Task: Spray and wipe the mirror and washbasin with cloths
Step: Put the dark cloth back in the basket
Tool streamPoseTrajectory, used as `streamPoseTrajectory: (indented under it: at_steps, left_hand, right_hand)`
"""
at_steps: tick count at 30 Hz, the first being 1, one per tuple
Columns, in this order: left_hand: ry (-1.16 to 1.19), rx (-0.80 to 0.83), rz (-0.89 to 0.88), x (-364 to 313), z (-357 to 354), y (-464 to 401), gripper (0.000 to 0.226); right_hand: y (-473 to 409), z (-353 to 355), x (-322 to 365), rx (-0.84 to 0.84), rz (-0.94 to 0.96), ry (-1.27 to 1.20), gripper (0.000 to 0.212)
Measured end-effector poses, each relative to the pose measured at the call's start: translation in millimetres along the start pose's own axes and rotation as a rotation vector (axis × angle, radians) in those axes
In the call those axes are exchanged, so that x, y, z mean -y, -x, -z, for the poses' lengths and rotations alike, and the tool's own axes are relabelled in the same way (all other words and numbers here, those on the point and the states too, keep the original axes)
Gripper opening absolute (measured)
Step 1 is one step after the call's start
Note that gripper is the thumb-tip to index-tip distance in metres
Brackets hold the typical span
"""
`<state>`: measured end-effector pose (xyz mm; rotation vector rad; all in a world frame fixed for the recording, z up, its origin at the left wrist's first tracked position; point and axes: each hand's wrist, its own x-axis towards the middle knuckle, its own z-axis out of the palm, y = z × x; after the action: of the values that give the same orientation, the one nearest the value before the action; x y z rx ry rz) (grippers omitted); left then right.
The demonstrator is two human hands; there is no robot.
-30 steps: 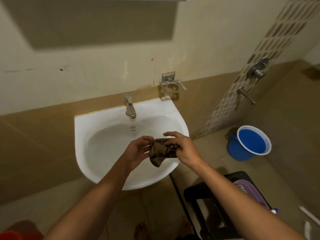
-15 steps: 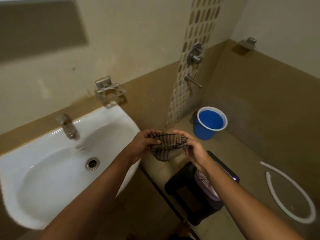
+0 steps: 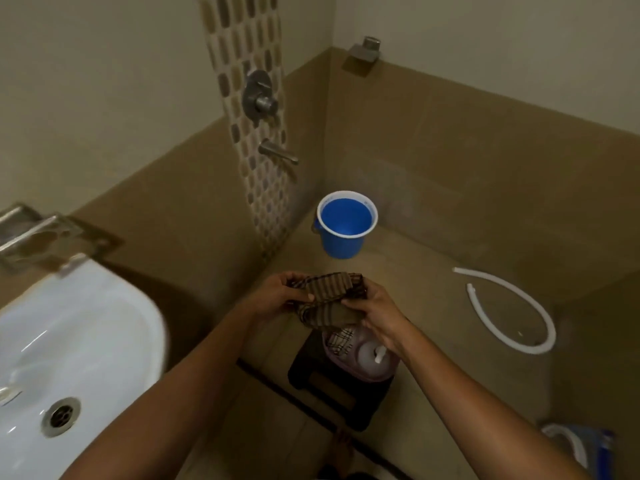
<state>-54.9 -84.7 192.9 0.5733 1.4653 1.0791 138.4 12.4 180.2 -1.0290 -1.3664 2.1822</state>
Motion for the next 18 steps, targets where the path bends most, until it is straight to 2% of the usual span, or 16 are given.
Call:
streamPoseTrajectory:
  at_steps: [3,6,8,10,12,14,16,18]
  left_hand:
    - [-0.088,0.074,0.094,6,-20,-21,0.025]
    - [-0.231,0.200,0.159,8,-42,-39,0.042]
    - [-0.281,0.263,0.173,11,-57,-48,0.033]
    - [-0.246,0.296,0.195,16,-68,-58,0.029]
    - [-0.109,0.273,0.213,26,-72,-68,0.036]
    - [0.012,0.215,0.235,34,-74,-81,0.043]
    - [0.030,0.175,0.247,43,-77,-93,0.047]
    - [0.008,0.154,0.243,50,-77,-102,0.049]
  right_hand:
    - [-6,32,-4,-0.055,-0.007,0.102,0.032]
    - [-13,53,-7,-0.119,-0.036,0.197,0.035]
    - [-15,62,-8,-0.194,-0.112,0.159,0.037]
    - [-20,73,-12,-0.273,-0.212,0.004,0.035]
    - [-22,81,-18,-0.338,-0.292,-0.218,0.032]
    - [-22,86,-26,-0.418,-0.359,-0.338,0.029]
    - [-22,84,-38,-0.527,-0.378,-0.315,0.021]
    - [-22,74,-48,-0.703,-0.322,-0.217,0.017]
